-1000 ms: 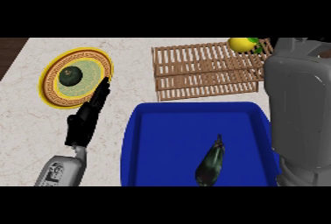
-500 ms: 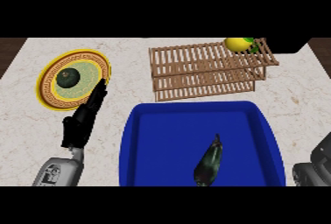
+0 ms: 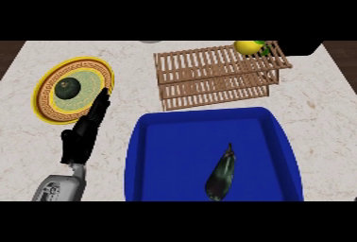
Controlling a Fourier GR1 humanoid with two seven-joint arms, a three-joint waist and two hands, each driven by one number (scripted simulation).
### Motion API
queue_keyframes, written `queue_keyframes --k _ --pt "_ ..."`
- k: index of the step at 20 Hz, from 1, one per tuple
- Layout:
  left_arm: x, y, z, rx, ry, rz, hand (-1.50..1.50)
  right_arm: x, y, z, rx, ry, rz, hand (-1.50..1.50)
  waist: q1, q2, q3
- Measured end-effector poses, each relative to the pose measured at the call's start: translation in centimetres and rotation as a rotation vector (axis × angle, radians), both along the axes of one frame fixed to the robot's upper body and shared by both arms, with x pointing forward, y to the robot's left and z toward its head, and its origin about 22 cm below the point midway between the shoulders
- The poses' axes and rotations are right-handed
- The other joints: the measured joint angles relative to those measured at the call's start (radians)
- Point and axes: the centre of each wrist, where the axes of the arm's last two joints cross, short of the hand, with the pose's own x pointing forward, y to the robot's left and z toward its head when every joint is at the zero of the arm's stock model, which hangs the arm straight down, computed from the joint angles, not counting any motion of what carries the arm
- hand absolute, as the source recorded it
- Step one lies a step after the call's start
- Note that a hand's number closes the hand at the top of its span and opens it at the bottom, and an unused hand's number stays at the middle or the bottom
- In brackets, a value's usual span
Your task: Pick the lemon from the tray and place it in the tiered shelf
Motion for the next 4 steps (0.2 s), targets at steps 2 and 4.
queue_keyframes --k 2,4 --pt "0.0 0.1 0.1 0.001 0.002 0.008 0.00 -1.6 -1.6 -0.6 -0.015 0.028 0.012 -1.50 -0.006 -0.001 0.000" --pt "0.0 0.2 0.1 0.002 0.007 0.019 0.00 -3.3 -3.2 -1.1 -0.013 0.033 0.028 -1.50 -0.014 -0.003 0.001"
